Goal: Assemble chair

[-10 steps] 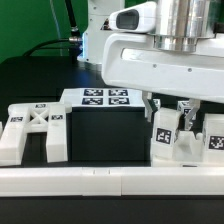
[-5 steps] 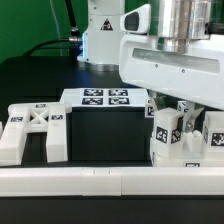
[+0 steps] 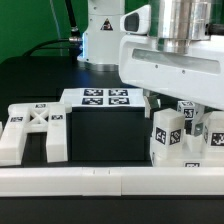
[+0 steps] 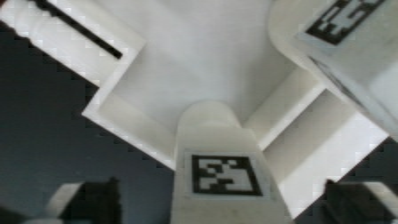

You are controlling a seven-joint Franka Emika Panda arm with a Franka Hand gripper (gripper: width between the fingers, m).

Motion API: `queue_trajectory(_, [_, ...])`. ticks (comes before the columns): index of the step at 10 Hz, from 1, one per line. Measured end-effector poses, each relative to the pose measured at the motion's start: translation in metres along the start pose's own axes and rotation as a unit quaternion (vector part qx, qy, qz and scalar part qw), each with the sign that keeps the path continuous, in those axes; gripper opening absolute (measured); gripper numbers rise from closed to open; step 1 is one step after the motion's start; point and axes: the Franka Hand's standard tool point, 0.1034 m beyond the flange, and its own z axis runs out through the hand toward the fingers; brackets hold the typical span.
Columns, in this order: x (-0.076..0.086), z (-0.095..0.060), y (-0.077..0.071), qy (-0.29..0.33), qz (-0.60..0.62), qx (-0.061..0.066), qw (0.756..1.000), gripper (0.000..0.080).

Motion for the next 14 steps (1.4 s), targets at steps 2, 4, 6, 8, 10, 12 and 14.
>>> queue_trajectory(2, [0.0002,0.0000,0.0001,0.001,-0.121,-0.001,0.993,0.0646])
queue_trajectory(4, [0.0028,0.0000,0.0017,0.001,-0.194,-0.001,0.981,0.0649])
queue_trajectory(6, [0.0036,-0.0005,0.0014,0.003,-0.279,-0.003,0.960,0.0649])
queue_trajectory(8, [0.0058,-0.0006,0.0029,0.004,-0.348,-0.005,0.937,0.0649])
queue_trajectory(10, [0.0080,-0.0004,0.0046,0.004,-0.419,-0.006,0.908,0.0649])
queue_trajectory(12, [0.0077,-0.0005,0.0047,0.003,-0.468,-0.006,0.884,0.0649])
queue_trajectory(14, [0.0080,-0.0013,0.0046,0.004,-0.510,-0.009,0.860,0.0649])
